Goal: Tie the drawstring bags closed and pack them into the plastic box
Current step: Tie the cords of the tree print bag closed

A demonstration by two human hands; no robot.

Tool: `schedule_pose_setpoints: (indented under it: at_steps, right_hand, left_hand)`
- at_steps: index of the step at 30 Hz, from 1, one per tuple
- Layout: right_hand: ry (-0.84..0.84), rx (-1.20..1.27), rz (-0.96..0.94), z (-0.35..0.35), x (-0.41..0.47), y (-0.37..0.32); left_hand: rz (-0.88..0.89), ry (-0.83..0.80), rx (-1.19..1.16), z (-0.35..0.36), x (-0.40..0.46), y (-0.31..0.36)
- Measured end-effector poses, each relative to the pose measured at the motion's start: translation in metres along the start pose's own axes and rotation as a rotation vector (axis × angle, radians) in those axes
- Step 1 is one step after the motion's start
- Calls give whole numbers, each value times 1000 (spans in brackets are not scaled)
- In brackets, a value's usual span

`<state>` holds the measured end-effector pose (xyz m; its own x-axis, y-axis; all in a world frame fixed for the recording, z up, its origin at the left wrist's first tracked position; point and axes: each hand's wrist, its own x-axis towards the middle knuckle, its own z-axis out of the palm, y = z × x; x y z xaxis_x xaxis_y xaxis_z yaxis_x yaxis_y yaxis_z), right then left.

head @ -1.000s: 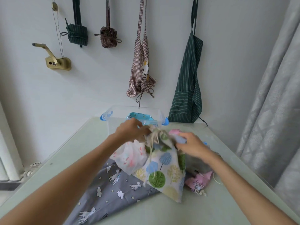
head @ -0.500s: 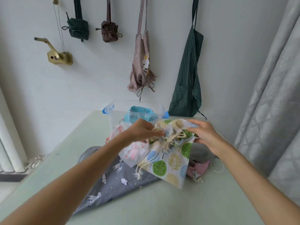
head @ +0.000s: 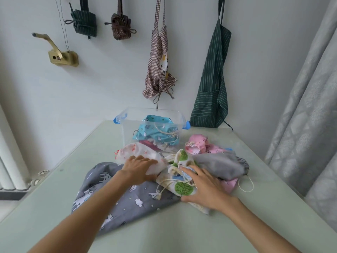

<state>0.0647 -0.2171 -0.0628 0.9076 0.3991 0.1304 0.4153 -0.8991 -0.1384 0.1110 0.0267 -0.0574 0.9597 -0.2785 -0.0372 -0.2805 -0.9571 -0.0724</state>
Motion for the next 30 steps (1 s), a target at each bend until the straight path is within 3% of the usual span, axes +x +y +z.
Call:
schedule_pose_setpoints:
  at_steps: [5,10,16,21,23,25,28,30]
  right_hand:
    - [-24,80,-68,-17,16,10]
    - [62,314,-36,-71,31,10]
    - [202,504,-169,-150,40,3]
    - [291,580,-194,-167,69,3]
    - [400,649,-175,-164,89,0]
    - [506,739,-182,-161,113,-5]
    - [605,787,-233,-157,147,-12]
    - [689,601,-263,-149,175,-10]
  left_hand:
    - [-45,-101,-22,-11,-15,-25]
    - [118,74,-218,-50,-16,-12]
    - [283,84,-611,-104,0,16]
    - [220,261,-847,-136,14,6]
    - [229,148,-989,-147,22,-4]
    - [241,101,-959,-157,31,-14]
    - [148,381,-715,-168,55,-35]
    - [24,521,-490,-177,76,-51]
